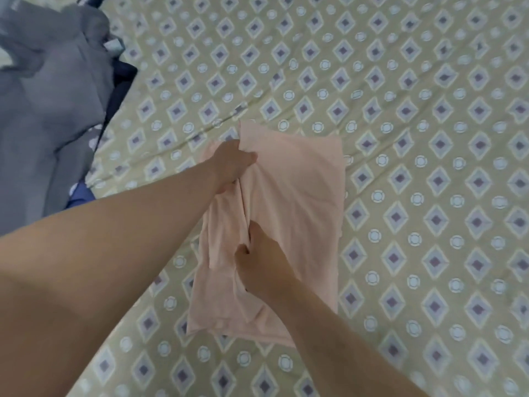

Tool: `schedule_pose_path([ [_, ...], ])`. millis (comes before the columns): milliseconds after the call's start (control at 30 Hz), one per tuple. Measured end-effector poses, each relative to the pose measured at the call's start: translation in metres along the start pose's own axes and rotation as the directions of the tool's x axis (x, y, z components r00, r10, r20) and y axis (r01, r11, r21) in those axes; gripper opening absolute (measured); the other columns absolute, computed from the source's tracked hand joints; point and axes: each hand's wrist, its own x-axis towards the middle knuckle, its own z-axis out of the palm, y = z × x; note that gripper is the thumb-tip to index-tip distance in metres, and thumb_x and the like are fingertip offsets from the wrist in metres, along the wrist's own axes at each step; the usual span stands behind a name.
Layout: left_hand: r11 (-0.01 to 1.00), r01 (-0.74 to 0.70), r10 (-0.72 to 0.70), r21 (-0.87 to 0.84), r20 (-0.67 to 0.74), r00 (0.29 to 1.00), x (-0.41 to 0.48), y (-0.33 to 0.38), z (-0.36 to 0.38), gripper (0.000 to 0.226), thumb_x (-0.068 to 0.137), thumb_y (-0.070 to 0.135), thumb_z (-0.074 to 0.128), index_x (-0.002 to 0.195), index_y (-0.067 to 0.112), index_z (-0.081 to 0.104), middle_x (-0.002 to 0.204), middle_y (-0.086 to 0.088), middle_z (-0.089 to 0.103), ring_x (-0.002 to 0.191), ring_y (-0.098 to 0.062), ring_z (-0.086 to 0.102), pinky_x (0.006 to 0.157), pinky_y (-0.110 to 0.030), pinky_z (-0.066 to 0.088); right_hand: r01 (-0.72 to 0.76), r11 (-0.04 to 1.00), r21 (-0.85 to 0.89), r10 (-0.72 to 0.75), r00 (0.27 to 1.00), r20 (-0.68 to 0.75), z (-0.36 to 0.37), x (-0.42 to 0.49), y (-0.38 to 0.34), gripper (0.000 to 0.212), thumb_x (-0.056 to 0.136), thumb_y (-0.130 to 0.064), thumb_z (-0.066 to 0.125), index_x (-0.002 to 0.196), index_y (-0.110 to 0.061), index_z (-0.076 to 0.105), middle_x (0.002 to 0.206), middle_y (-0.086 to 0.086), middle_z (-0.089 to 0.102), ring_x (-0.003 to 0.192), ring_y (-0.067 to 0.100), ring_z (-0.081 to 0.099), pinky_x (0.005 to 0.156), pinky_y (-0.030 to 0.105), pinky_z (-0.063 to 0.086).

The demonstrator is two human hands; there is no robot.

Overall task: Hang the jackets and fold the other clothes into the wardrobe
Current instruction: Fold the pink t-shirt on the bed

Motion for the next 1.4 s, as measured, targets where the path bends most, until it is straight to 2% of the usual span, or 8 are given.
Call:
schedule_pose_path([
  [133, 0.994, 0.080, -0.082, -0.081, -0.029, 0.996, -0.005, -0.029, -0.022, 0.016, 0.092, 0.018, 0.056, 0.106, 0.017, 0.065, 0.104, -0.003, 0.069, 0.091, -0.020, 0.066, 0.075, -0.030, 0.053, -0.086, 0.966, 0.242, 0.022, 0.967, 0.253, 0.027, 0.000, -0.004, 0.033, 0.093, -0.013, 0.039, 0.123, -0.018, 0.052, 0.075, 0.007, 0.068, 0.060, 0.021, 0.064, 0.060, 0.036, 0.058],
  [267, 0.992, 0.117, -0.119, -0.057, -0.034, 0.992, -0.032, -0.061, -0.028, 0.014, 0.087, 0.026, 0.065, 0.098, 0.018, 0.068, 0.101, -0.004, 0.071, 0.091, -0.021, 0.068, 0.072, -0.028, 0.053, -0.435, 0.700, 0.566, 0.286, 0.898, 0.335, 0.012, -0.004, 0.024, 0.033, 0.097, -0.003, 0.035, 0.116, -0.013, 0.061, 0.062, 0.006, 0.054, 0.036, 0.015, 0.042, 0.036, 0.018, 0.033],
  [500, 0.981, 0.178, -0.179, 0.075, 0.020, 0.984, -0.136, -0.145, -0.020, 0.015, 0.082, 0.021, 0.071, 0.094, 0.029, 0.068, 0.083, 0.018, 0.070, 0.072, 0.004, 0.065, 0.053, -0.007, 0.044, -0.305, 0.917, 0.257, 0.297, 0.952, 0.072, 0.000, -0.035, 0.068, 0.043, 0.087, 0.011, 0.033, 0.089, -0.020, 0.062, 0.075, 0.003, 0.064, 0.052, 0.010, 0.050, 0.050, 0.021, 0.042],
  [733, 0.931, 0.364, -0.363, -0.032, 0.035, 0.931, -0.166, -0.179, -0.019, 0.012, 0.083, 0.021, 0.061, 0.086, 0.016, 0.071, 0.088, 0.004, 0.074, 0.085, -0.019, 0.067, 0.070, -0.029, 0.050, -0.272, 0.901, 0.338, 0.345, 0.922, -0.177, -0.028, -0.050, 0.101, 0.032, 0.094, 0.002, 0.041, 0.094, -0.020, 0.065, 0.071, 0.000, 0.069, 0.051, 0.008, 0.055, 0.053, 0.025, 0.045],
  [933, 0.976, 0.217, -0.202, -0.009, -0.403, 0.893, -0.118, -0.129, -0.028, 0.020, 0.076, 0.033, 0.070, 0.083, 0.016, 0.062, 0.076, -0.002, 0.069, 0.070, -0.018, 0.065, 0.061, -0.031, 0.048, -0.248, 0.904, 0.348, 0.336, 0.915, -0.221, -0.037, -0.041, 0.105, 0.030, 0.092, 0.005, 0.044, 0.090, -0.017, 0.065, 0.068, 0.006, 0.068, 0.052, 0.017, 0.053, 0.054, 0.034, 0.043],
  [1100, 0.968, 0.056, -0.011, 0.244, -0.184, 0.983, -0.079, -0.090, -0.019, 0.020, 0.077, 0.036, 0.071, 0.079, 0.021, 0.059, 0.077, 0.005, 0.063, 0.071, -0.012, 0.059, 0.057, -0.026, 0.040, -0.236, 0.861, 0.451, 0.370, 0.898, -0.238, -0.042, -0.033, 0.098, 0.025, 0.090, 0.008, 0.045, 0.090, -0.008, 0.064, 0.063, 0.008, 0.065, 0.053, 0.021, 0.052, 0.054, 0.034, 0.043],
  [1300, 1.000, 0.013, -0.008, 0.023, -0.180, 0.984, -0.027, -0.046, -0.017, 0.026, 0.076, 0.017, 0.066, 0.101, 0.012, 0.060, 0.088, 0.002, 0.062, 0.083, -0.020, 0.060, 0.058, -0.024, 0.042, -0.240, 0.856, 0.458, 0.374, 0.898, -0.230, -0.042, -0.030, 0.091, 0.016, 0.089, 0.006, 0.050, 0.087, -0.003, 0.063, 0.060, 0.008, 0.063, 0.053, 0.022, 0.051, 0.056, 0.034, 0.044],
  [1400, 0.983, -0.069, 0.086, 0.169, -0.096, 0.992, -0.009, -0.026, -0.024, 0.047, 0.081, 0.020, 0.067, 0.124, 0.011, 0.051, 0.100, 0.003, 0.054, 0.094, -0.019, 0.055, 0.060, -0.022, 0.038, -0.243, 0.918, 0.313, 0.324, 0.915, -0.240, -0.038, -0.031, 0.095, 0.012, 0.088, -0.004, 0.060, 0.090, -0.014, 0.064, 0.058, 0.001, 0.061, 0.053, 0.017, 0.052, 0.061, 0.031, 0.045],
])
